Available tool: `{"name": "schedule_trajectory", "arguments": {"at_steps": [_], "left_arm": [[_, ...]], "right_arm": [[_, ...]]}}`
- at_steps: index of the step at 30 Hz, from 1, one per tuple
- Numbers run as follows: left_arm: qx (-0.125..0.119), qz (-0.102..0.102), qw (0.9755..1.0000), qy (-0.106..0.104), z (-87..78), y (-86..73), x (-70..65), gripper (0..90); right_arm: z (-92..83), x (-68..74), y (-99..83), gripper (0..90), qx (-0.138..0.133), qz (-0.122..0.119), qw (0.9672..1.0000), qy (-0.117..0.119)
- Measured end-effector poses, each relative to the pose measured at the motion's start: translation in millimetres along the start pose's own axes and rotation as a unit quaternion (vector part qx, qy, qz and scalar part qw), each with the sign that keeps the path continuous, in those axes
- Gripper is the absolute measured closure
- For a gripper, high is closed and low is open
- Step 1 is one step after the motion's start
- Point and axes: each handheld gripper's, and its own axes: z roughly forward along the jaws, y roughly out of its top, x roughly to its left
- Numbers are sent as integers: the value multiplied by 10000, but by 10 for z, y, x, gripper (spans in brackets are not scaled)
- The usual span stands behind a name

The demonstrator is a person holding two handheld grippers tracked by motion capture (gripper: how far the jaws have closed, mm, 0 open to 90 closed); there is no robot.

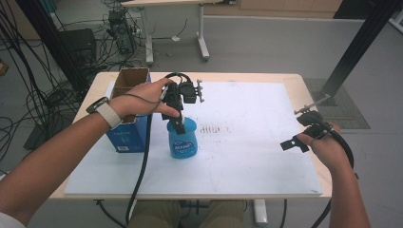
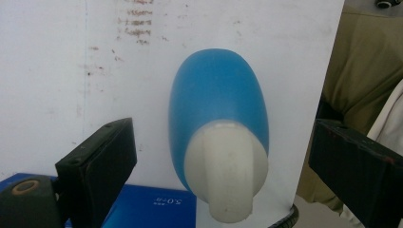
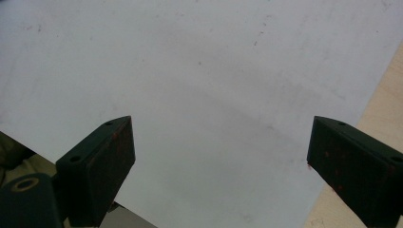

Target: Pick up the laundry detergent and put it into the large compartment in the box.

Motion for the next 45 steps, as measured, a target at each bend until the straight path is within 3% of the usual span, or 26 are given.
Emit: {"name": "schedule_trajectory", "arguments": {"at_steps": [45], "left_arm": [[109, 31, 9999, 77, 247, 55, -62, 112]], "right_arm": [[46, -15, -49, 87, -24, -3, 10000, 32]]}}
